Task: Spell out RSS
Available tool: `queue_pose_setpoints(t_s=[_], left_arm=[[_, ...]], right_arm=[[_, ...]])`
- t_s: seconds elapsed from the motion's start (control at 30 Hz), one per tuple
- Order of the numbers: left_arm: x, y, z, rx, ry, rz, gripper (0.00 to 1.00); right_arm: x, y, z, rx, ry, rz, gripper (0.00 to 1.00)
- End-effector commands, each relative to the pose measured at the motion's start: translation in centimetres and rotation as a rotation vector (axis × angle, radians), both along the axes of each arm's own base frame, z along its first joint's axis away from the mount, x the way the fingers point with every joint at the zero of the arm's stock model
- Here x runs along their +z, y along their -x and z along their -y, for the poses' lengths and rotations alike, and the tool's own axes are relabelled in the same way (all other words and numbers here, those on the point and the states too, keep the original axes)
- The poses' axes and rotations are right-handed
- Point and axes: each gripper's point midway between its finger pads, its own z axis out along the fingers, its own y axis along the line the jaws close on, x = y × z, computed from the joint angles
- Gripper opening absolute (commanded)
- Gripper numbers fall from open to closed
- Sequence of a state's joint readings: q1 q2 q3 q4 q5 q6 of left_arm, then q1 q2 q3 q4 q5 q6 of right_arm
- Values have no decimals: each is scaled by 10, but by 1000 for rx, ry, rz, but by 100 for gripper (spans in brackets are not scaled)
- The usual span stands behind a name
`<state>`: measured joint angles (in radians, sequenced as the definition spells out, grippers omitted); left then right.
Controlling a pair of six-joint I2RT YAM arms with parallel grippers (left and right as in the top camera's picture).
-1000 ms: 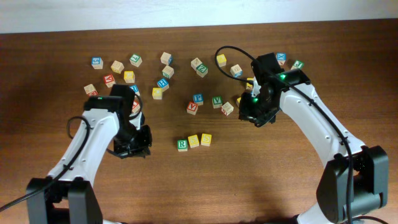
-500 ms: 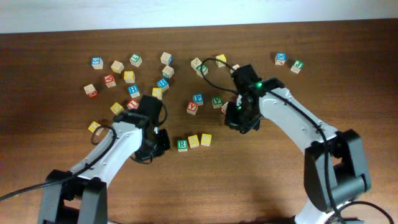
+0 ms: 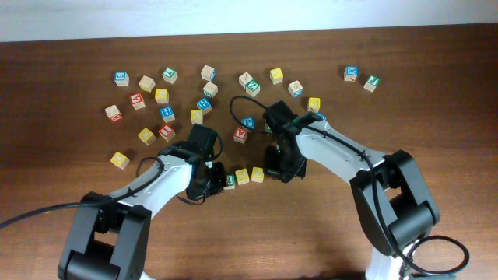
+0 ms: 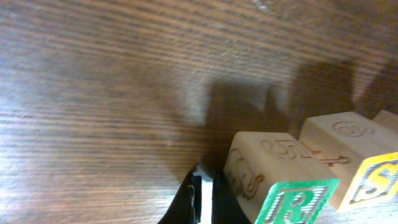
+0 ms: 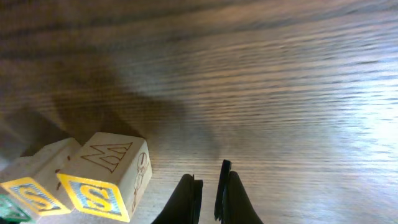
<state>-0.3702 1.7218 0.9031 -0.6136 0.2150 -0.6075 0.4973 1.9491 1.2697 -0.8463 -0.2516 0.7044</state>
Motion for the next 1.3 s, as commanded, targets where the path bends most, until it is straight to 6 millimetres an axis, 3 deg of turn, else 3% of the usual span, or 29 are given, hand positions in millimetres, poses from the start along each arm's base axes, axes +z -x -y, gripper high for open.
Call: queue_pose_setpoints(t_s=[0.0,0.6,0.77,0.97,1.07,1.17,1.27], left_arm=[[-9,-1,2,6,5,-8,2],[-5,-22,11,-22,38,91,3],[-4,-26,12,-32,43,110,4],[-4,-26,12,-32,43,109,4],[-5,-22,7,-73,22,101,0],[-7,-20,-7,-45,8,72,0],[-7,-27,-27,-21,-10,77,2]], right_arm=[[-2,5,-15,17,-40,-5,4],[-1,-2,-25,37,-66,41,4],[0,-6,-29,128,-87,80,4],[-1,3,-23,137,-68,44,4],[-2,0,-14,115,-52,39,4],[1,-11,8,103,-45,32,4],[21,-28,10,200,-61,87,4]])
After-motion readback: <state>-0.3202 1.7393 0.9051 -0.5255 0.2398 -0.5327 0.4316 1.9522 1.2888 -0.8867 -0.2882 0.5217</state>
